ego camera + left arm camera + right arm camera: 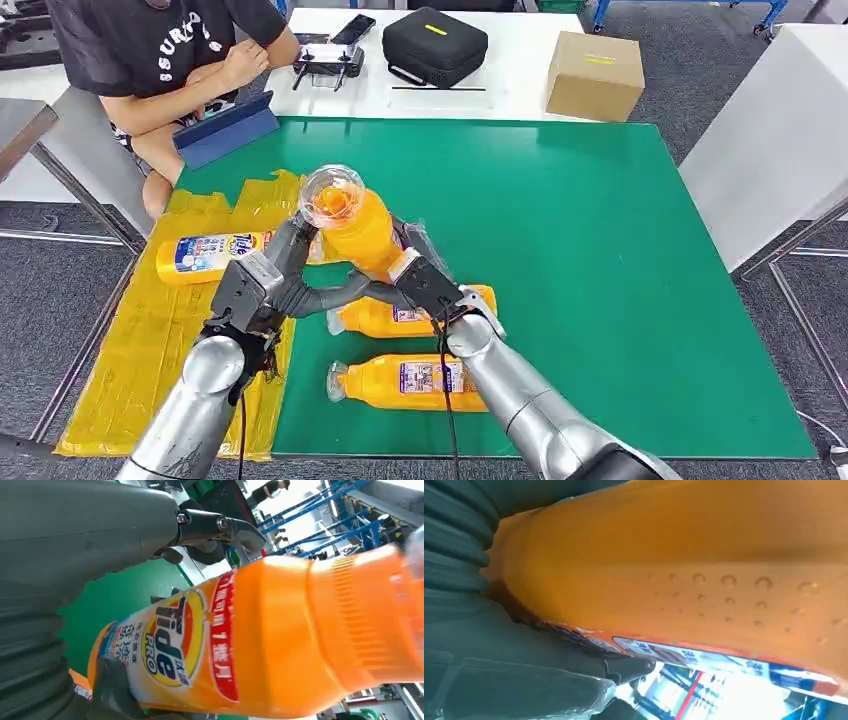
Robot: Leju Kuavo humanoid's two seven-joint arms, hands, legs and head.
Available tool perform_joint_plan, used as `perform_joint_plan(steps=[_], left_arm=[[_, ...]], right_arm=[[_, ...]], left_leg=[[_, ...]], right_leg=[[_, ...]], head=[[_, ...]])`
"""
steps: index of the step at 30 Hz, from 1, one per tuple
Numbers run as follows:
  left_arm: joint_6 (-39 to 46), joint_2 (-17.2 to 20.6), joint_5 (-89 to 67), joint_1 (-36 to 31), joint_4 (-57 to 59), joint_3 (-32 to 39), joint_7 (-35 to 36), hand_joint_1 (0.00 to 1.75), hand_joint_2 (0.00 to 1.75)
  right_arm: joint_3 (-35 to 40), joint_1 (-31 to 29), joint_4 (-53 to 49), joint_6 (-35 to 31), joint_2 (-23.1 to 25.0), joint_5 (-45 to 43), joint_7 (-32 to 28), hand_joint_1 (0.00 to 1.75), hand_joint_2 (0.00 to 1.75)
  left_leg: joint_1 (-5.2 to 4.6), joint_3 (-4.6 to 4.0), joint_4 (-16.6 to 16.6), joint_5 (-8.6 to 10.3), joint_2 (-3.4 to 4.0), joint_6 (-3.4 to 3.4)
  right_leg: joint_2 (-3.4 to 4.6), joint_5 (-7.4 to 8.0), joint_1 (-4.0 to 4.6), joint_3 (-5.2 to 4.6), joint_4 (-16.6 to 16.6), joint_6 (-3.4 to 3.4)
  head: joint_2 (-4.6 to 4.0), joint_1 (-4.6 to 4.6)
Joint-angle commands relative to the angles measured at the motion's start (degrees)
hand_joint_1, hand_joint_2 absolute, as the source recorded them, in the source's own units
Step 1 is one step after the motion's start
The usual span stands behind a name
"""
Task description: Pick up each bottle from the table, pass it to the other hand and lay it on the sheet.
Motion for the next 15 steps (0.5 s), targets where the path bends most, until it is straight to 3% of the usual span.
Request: perform_joint_plan(steps=[1, 15], left_arm=[[0.1, 2.1, 0.0, -1.6, 3.0, -1.5, 0.0, 0.0, 1.75], [-4.2, 1.5, 4.2, -2.9, 4.4, -4.2, 1.4, 0.0, 1.75]], right_arm=[[0.6, -4.4, 7.9, -1.2, 0.6, 0.1, -0.6, 1.75, 1.75], [0.2, -5.6, 8.8, -4.1, 2.5, 1.9, -1.0, 1.75, 1.75]], left_leg=[[0.07, 0.37, 0.0, -0.19, 0.1, -0.34], [0.03, 0.04, 0.0, -0.03, -0.01, -0.15]], right_leg=[[0.07, -0.16, 0.06, 0.36, 0.0, -0.21], [-0.03, -0.04, 0.02, 0.02, 0.0, -0.09]], head=[[0.0, -0.02], [0.0, -0.02]])
